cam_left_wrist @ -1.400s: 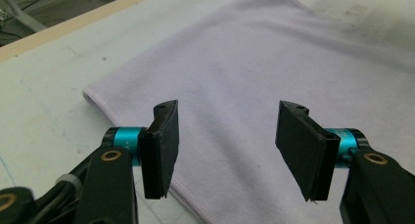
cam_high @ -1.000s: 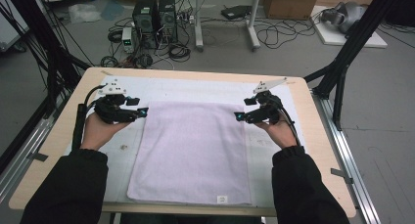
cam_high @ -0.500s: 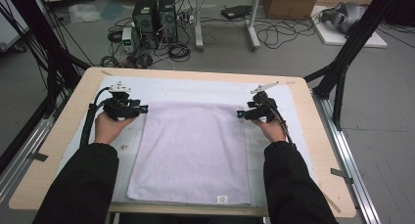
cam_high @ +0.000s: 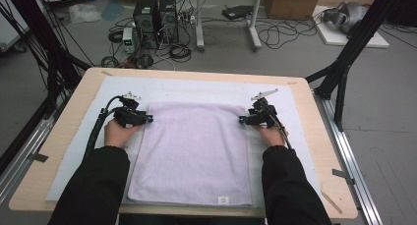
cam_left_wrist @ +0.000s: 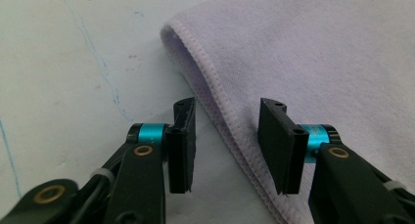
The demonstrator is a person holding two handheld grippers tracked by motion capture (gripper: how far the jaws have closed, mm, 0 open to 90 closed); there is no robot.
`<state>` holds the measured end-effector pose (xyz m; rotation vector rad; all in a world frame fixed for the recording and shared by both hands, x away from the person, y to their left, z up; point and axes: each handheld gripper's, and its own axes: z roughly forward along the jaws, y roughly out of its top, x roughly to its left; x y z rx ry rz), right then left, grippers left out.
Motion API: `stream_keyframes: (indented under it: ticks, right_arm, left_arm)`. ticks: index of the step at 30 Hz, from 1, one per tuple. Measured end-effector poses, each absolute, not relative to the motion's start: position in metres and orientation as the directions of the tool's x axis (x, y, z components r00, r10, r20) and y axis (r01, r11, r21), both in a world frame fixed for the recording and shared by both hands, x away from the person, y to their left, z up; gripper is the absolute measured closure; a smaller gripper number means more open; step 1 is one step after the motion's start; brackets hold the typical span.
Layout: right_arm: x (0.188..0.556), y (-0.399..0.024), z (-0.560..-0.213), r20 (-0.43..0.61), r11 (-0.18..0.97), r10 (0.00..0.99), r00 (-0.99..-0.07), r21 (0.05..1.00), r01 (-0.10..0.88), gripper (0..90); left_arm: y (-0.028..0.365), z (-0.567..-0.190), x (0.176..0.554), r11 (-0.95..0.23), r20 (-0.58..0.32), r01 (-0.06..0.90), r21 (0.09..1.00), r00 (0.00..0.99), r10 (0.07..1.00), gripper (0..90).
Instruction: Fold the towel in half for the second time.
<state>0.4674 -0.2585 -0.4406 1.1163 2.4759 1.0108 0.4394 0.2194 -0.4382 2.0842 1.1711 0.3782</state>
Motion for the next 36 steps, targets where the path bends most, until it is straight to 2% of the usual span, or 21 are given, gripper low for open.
stream_keyframes:
  ticks: [2,5,7,13,18,23,30,36]
  right_arm:
    - [0.466,-0.255,-0.44,0.065,0.479,0.716,-0.696,0.68,0.556,58.7]
    - [0.465,-0.255,-0.44,0.102,0.458,0.714,-0.693,0.681,0.572,66.1]
    - [0.466,-0.256,-0.44,0.149,0.444,0.697,-0.701,0.678,0.586,81.6]
    - [0.468,-0.258,-0.442,0.214,0.402,0.699,-0.682,0.671,0.623,83.9]
    - [0.463,-0.257,-0.43,0.187,0.42,0.682,-0.707,0.691,0.588,84.8]
    - [0.451,-0.263,-0.403,0.165,0.415,0.647,-0.744,0.742,0.526,84.8]
    - [0.412,-0.262,-0.371,0.123,0.476,0.587,-0.8,0.747,0.464,84.7]
    - [0.367,-0.267,-0.384,0.155,0.501,0.529,-0.835,0.736,0.455,84.7]
  left_arm:
    - [0.218,-0.438,0.439,-0.345,-0.078,0.625,0.7,0.547,0.834,62.5]
    - [0.217,-0.437,0.439,-0.346,-0.094,0.629,0.696,0.558,0.825,73.0]
    - [0.216,-0.438,0.439,-0.342,-0.109,0.628,0.699,0.566,0.817,79.2]
    - [0.214,-0.437,0.438,-0.341,-0.108,0.632,0.696,0.562,0.82,85.0]
    - [0.215,-0.43,0.435,-0.35,-0.091,0.603,0.717,0.579,0.81,85.7]
    - [0.22,-0.408,0.423,-0.329,-0.092,0.548,0.769,0.604,0.792,85.8]
    - [0.222,-0.384,0.38,-0.366,-0.031,0.448,0.816,0.666,0.745,85.8]
    - [0.235,-0.401,0.337,-0.359,-0.066,0.431,0.828,0.711,0.7,85.6]
